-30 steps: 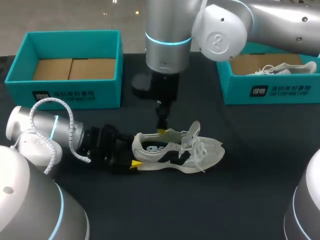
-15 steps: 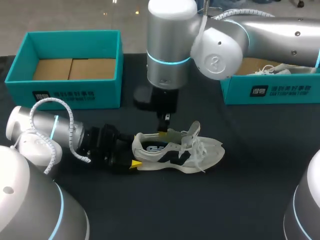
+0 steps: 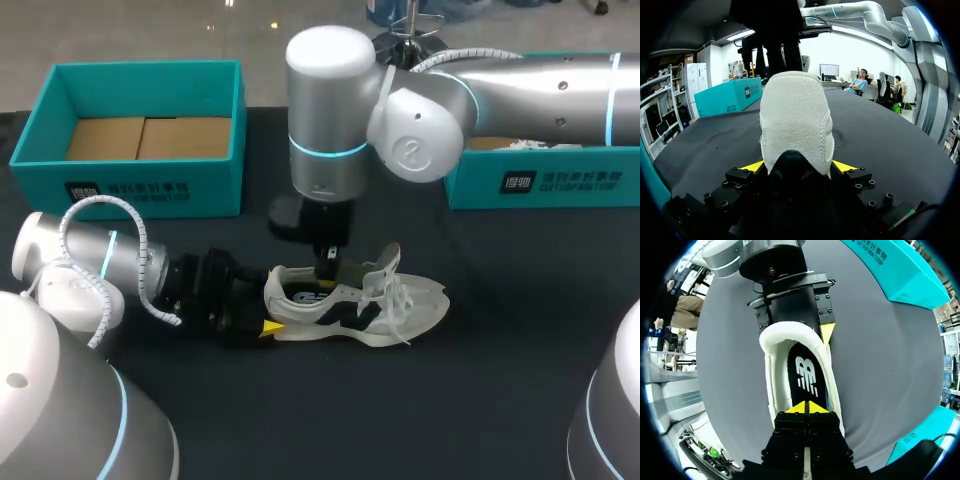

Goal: Take the shoe out of the shoebox, open the shoe tongue, remove and reinsert the insole, then place the shoe into the shoebox

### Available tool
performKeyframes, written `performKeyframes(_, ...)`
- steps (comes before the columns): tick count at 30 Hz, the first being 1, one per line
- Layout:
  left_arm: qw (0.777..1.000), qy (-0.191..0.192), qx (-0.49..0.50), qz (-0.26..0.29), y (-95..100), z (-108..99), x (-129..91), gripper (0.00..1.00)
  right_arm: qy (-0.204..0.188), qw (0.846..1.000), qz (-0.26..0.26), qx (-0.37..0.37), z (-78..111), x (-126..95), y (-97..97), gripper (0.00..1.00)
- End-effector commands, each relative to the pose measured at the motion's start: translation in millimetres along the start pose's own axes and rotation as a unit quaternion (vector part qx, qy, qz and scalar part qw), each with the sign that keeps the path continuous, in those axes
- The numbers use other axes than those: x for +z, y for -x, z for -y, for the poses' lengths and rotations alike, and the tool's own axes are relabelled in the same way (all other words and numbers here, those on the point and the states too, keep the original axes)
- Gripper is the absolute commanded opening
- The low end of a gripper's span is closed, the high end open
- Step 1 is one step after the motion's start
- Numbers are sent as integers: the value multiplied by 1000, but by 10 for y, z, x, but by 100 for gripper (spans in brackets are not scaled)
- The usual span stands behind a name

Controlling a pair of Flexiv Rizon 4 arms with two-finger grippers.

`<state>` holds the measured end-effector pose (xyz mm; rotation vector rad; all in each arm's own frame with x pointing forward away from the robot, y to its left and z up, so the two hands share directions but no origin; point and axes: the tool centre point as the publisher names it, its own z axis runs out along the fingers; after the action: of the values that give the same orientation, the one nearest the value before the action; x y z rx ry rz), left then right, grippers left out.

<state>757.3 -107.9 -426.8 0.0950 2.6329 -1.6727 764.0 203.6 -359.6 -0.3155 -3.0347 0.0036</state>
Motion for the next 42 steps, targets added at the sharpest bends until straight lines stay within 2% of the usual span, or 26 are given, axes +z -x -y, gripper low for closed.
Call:
performKeyframes(1, 1000, 2, 0, 0, 43, -56, 32, 0, -9, 1000, 16, 7, -44, 78, 0, 0)
performKeyframes(10, 1000, 2, 0, 0, 43, -56, 32, 0, -12, 999, 41, 26, 59, 106, 124, 0)
performKeyframes(21, 1000, 2, 0, 0, 43, -56, 32, 0, -6, 999, 40, 27, 92, 166, 181, 0)
performKeyframes(22, 1000, 2, 0, 0, 43, -56, 32, 0, -5, 999, 39, 27, 91, 170, 182, 2)
performKeyframes(23, 1000, 2, 0, 0, 43, -56, 32, 0, -5, 999, 38, 26, 88, 175, 181, 16)
performKeyframes(26, 1000, 2, 0, 0, 43, -56, 32, 0, 2, 999, 31, 30, 85, 183, 173, 23)
performKeyframes(28, 1000, 2, 0, 0, 43, -56, 32, 0, 6, 999, 33, 30, 87, 189, 169, 33)
performKeyframes(32, 1000, 2, 0, 0, 43, -56, 32, 0, 9, 999, 31, 30, 84, 196, 143, 35)
performKeyframes(35, 1000, 2, 0, 0, 43, -56, 32, 0, 12, 999, 28, 29, 71, 223, 129, 45)
performKeyframes(42, 1000, 2, 0, 0, 43, -56, 32, 0, 20, 999, 17, 24, -32, 416, 119, 43)
